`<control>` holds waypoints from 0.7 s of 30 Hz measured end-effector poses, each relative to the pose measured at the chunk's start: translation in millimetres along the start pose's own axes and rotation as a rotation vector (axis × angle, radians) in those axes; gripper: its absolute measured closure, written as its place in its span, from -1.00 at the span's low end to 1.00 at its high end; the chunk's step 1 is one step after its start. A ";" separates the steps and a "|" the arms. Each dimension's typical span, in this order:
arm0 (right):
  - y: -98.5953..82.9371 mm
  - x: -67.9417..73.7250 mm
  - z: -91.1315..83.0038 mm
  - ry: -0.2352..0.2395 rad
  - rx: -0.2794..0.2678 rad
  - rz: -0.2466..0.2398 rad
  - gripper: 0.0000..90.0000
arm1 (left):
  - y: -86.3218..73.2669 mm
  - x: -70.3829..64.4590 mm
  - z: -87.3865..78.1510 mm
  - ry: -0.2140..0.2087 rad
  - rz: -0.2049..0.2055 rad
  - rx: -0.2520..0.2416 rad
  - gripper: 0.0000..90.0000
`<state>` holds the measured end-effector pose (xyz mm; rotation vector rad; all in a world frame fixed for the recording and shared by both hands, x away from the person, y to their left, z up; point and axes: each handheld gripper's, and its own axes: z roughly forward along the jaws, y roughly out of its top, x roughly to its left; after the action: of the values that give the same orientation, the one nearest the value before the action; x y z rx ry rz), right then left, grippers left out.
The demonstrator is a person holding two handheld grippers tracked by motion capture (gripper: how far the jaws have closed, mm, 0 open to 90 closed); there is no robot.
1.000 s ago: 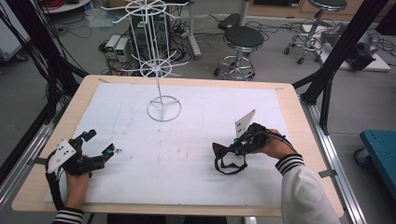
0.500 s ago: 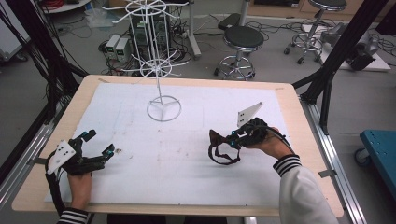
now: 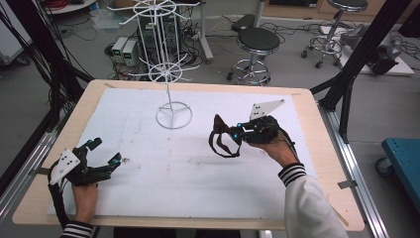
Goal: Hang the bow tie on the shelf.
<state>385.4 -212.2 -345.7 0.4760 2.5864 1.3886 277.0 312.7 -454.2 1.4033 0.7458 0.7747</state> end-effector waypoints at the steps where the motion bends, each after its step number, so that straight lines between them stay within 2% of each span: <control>1: 2.5 -0.6 -0.1 -0.011 -0.008 0.009 0.74 | 0.0 0.0 0.0 0.000 0.000 0.000 -0.80; 6: 15.4 -4.2 -0.6 -0.050 -0.073 0.042 0.74 | 0.1 0.0 -0.1 0.000 0.000 0.002 -0.80; 9: 22.6 -5.9 1.2 -0.083 -0.110 0.045 0.74 | 0.1 0.0 -0.1 -0.001 0.002 0.002 -0.80; 13: 29.5 -8.5 5.5 -0.120 -0.113 0.075 0.74 | 0.1 0.0 0.0 -0.001 0.002 0.002 -0.80; 19: 44.3 -12.7 9.2 -0.155 -0.144 0.092 0.74 | 0.1 0.0 0.2 0.000 0.000 0.002 -0.80; 21: 51.5 -14.5 11.1 -0.179 -0.143 0.103 0.75 | 0.1 -0.1 0.2 -0.002 0.000 0.004 -0.80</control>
<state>412.4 -182.1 -308.9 0.6855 2.3321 1.4772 277.1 312.4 -454.0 1.4075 0.7464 0.7720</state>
